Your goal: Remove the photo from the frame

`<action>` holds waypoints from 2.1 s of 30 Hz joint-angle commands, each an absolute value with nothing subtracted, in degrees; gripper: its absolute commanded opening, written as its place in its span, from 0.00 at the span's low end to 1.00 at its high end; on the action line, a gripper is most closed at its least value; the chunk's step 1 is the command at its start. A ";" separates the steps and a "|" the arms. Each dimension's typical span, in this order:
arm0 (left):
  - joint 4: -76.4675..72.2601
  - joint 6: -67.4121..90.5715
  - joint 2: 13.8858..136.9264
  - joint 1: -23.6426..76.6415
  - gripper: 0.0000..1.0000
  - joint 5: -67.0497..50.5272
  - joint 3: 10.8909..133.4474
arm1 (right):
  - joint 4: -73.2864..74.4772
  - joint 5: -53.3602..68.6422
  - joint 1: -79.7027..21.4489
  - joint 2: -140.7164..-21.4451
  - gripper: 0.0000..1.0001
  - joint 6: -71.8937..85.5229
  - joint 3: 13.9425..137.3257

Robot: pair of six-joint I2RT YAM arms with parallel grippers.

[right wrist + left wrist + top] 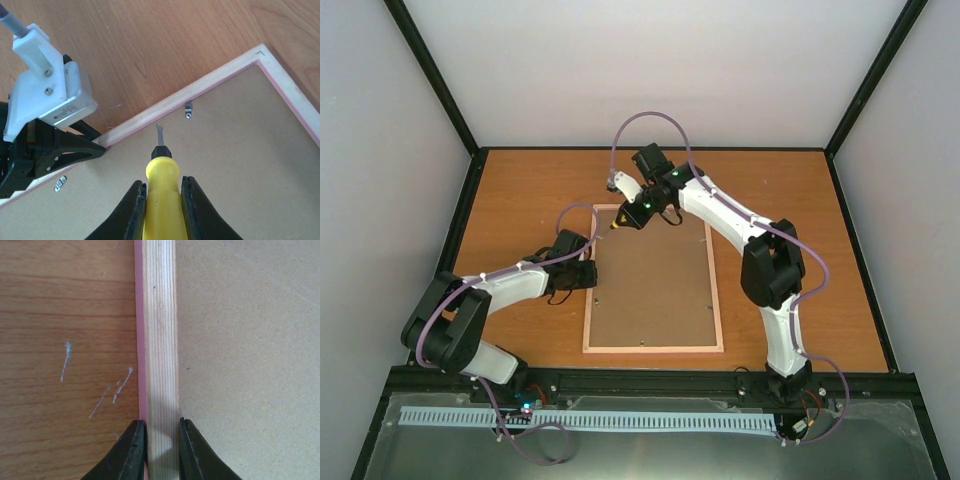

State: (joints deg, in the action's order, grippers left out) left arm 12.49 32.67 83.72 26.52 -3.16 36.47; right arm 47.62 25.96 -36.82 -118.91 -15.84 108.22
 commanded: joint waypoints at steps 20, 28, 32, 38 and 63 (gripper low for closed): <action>9.84 34.19 81.14 26.18 0.01 -5.21 34.24 | 49.70 21.88 -38.98 -131.49 0.03 -14.11 120.13; 9.65 34.10 81.27 26.11 0.01 -5.16 34.27 | 50.09 24.08 -39.02 -131.99 0.03 -14.62 120.15; 9.67 34.10 81.25 26.16 0.01 -5.25 34.28 | 49.88 23.68 -39.02 -132.60 0.03 -14.23 120.21; 9.66 34.01 80.95 26.16 0.01 -5.10 33.95 | 49.04 20.38 -39.02 -133.63 0.03 -12.30 120.57; 7.60 33.84 81.00 26.09 0.01 -5.34 33.14 | 47.68 3.57 -39.11 -125.31 0.03 -8.09 114.40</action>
